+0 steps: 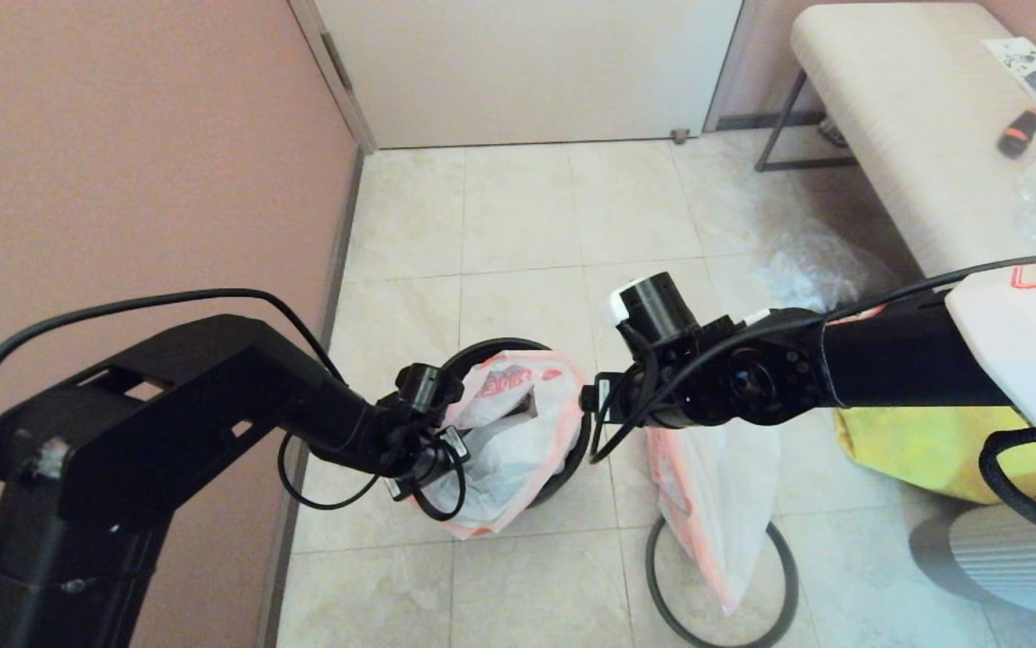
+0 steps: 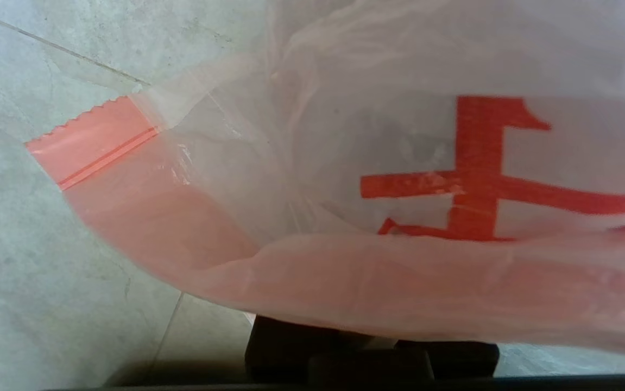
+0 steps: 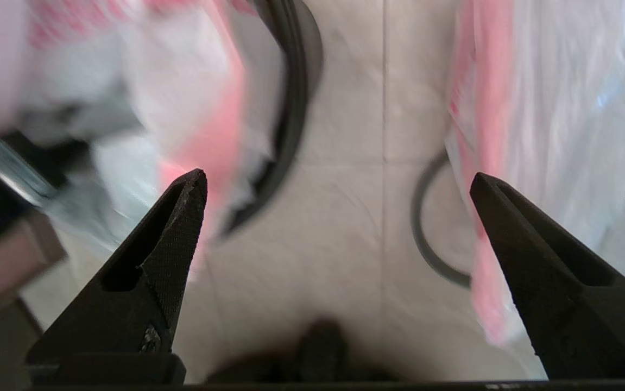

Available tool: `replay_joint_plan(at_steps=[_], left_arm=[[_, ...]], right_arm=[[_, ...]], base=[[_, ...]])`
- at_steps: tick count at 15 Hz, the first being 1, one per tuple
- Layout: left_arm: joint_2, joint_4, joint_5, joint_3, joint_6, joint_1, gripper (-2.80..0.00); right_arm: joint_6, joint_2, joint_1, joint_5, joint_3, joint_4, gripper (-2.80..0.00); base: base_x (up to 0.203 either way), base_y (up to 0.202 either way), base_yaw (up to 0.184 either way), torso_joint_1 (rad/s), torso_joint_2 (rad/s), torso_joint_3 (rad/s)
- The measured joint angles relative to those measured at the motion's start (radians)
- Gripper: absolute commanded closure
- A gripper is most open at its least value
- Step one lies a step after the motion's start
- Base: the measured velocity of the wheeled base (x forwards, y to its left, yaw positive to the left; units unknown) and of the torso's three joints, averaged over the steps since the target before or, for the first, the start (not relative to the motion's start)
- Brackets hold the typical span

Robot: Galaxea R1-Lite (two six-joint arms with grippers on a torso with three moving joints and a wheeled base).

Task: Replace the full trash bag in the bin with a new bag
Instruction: Put the new garbage bag on the trash can

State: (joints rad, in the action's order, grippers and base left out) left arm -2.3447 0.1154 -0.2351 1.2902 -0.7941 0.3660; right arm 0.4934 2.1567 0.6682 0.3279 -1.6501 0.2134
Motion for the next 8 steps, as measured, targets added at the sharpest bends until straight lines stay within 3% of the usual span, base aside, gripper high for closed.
replay_joint_plan(at_steps=[5,6,8], left_arm=[[0.000,0.000,0.000,0.000,0.000,0.001,0.00],[-0.001,0.002,0.001,0.000,0.000,0.001,0.00],[-0.001,0.003,0.000,0.000,0.000,0.001,0.00]], right_arm=[[-0.007,0.092,0.025,0.002,-0.152,0.018,-2.80],[-0.008,0.108,0.029,0.001,-0.170,0.026,0.00],[-0.009,0.142,0.027,0.002,-0.194,0.029,0.00]], base=[[0.000,0.000,0.000,0.000,0.00,0.000],[0.000,0.000,0.000,0.000,0.00,0.000],[0.000,0.000,0.000,0.000,0.00,0.000]])
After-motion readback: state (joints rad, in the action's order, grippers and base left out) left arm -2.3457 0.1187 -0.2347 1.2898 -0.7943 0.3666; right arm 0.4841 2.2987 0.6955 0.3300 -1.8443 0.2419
